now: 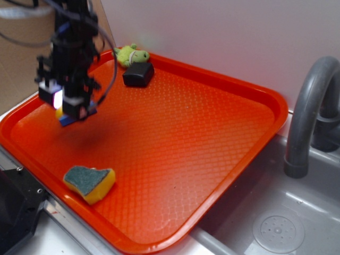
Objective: Grab the yellow duck.
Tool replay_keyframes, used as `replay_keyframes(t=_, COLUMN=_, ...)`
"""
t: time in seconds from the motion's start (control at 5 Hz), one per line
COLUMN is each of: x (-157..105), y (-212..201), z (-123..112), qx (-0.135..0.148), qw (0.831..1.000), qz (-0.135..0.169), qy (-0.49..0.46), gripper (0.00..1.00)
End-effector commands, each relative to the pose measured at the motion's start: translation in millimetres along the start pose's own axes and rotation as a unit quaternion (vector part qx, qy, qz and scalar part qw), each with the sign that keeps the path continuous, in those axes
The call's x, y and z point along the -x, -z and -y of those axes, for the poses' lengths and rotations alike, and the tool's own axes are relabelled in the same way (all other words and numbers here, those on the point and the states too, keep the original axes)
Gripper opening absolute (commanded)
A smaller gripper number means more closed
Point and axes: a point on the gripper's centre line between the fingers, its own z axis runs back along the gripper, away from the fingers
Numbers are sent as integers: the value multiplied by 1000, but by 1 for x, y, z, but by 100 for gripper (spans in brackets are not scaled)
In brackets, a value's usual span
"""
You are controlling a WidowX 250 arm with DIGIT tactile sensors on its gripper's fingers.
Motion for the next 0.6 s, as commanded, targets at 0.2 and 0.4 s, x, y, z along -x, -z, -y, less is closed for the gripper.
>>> replay_keyframes(t=0.2, x=21, y=-118, z=17, qx=130, qw=982, qz=126, qy=48, gripper=0)
replay_keyframes(t=0.4, x=29, y=-131, z=14, qx=159, qw=972, qz=156, qy=76, gripper=0)
